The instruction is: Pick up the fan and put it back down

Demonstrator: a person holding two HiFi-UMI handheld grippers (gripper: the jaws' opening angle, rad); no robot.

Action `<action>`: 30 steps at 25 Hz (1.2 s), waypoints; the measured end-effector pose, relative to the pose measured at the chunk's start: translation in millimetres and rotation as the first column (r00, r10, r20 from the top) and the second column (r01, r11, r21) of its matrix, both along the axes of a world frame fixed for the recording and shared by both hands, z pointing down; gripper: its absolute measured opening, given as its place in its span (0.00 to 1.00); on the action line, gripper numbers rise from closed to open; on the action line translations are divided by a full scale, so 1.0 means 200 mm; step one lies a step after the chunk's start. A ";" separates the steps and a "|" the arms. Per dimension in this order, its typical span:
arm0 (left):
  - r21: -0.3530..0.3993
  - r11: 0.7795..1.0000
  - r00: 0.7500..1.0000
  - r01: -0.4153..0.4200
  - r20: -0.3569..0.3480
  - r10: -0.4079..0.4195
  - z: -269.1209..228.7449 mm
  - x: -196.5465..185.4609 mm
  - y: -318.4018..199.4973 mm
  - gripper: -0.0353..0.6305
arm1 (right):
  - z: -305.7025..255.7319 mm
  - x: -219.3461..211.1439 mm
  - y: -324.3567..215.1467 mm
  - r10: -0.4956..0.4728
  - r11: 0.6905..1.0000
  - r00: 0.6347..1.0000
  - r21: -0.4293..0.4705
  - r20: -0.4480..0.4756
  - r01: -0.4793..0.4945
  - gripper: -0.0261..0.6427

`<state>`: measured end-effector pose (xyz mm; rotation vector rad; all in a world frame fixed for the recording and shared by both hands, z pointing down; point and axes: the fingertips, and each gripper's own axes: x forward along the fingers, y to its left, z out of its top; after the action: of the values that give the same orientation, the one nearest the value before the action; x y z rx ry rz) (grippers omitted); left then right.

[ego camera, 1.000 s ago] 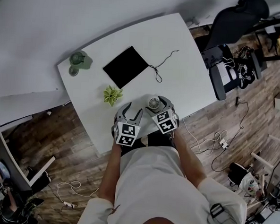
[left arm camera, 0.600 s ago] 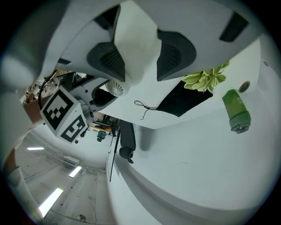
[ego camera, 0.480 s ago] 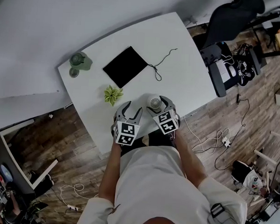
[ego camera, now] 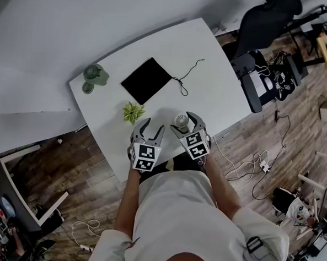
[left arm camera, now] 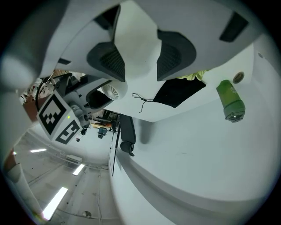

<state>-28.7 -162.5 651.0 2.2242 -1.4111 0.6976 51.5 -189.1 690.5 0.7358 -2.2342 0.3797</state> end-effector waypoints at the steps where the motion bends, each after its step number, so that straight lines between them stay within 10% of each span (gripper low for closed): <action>1: 0.006 1.000 1.000 0.001 -0.001 -0.001 -0.01 -0.01 0.00 0.38 | -0.02 0.00 0.00 0.002 1.000 1.000 0.006 0.006 -0.002 0.58; 30: 0.304 0.950 0.998 0.063 -0.035 -0.055 -0.63 -0.28 -0.09 0.39 | -0.78 -0.16 -0.08 0.019 0.952 0.988 0.300 0.154 -0.065 0.58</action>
<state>-84.8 -180.9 524.2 2.3975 -1.6606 0.4516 19.5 -205.6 534.0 0.9445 -2.4532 0.1114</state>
